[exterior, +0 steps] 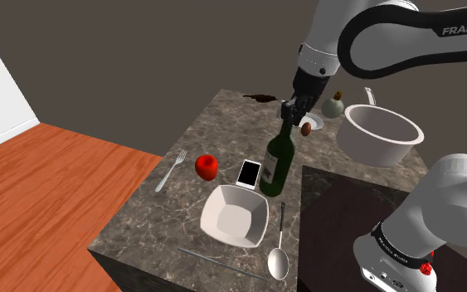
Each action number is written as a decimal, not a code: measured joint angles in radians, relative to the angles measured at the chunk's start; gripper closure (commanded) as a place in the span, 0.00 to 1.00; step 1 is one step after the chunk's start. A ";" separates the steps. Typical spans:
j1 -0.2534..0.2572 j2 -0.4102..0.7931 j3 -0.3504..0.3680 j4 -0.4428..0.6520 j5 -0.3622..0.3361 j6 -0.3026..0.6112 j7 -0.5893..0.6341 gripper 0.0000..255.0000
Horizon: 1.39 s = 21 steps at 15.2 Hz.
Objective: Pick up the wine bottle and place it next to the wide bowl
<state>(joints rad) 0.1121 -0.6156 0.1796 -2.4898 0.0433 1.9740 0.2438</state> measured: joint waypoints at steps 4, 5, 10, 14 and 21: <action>0.001 0.008 0.005 -0.050 0.002 0.058 0.003 1.00; 0.003 0.010 0.008 -0.060 0.004 0.069 0.006 1.00; 0.002 0.013 0.007 -0.072 0.003 0.085 0.004 1.00; 0.002 0.013 0.007 -0.072 0.003 0.086 0.004 0.00; 0.003 -0.005 0.003 -0.043 0.003 0.040 0.002 0.00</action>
<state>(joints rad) 0.1147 -0.6210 0.1827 -2.5328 0.0462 2.0140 0.2458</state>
